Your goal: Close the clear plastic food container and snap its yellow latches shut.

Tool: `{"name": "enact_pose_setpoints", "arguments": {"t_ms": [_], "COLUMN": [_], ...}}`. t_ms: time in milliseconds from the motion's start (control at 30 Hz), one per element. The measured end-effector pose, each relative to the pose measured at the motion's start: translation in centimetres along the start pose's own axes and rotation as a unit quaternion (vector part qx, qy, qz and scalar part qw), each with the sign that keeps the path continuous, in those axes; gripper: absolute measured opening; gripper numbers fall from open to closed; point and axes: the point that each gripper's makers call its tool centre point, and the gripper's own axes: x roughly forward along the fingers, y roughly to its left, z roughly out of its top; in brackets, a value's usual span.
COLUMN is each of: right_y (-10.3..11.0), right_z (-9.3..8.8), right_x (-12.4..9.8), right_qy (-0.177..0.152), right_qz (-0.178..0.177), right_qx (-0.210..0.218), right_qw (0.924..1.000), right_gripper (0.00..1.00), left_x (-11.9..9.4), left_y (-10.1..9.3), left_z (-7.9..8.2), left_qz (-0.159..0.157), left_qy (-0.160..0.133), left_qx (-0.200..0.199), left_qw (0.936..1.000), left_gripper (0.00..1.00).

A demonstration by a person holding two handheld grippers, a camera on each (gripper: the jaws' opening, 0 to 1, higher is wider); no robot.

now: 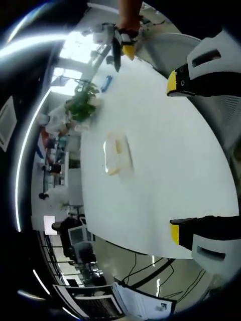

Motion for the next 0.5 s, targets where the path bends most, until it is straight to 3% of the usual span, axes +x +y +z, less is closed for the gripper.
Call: {"name": "enact_pose_setpoints", "arguments": {"t_ms": [200,500], "right_y": [0.4,1.1], "right_z": [-0.2,-0.8], "right_x": [0.4,0.8], "right_qy": [0.0,0.014], "right_qz": [0.001,0.004], "right_qx": [0.016,0.015], "right_qw": [0.9999,0.9998], "right_gripper": [1.0,1.0], "left_x": [0.7,1.5], "left_y": [-0.3,-0.3], "left_z": [-1.0,-1.2], "left_qz": [-0.011,-0.022], "left_qy": [0.011,0.014], "left_qx": [-0.003,-0.006], "left_qw": [0.9999,0.9996], "left_gripper": [0.99,0.99]}}
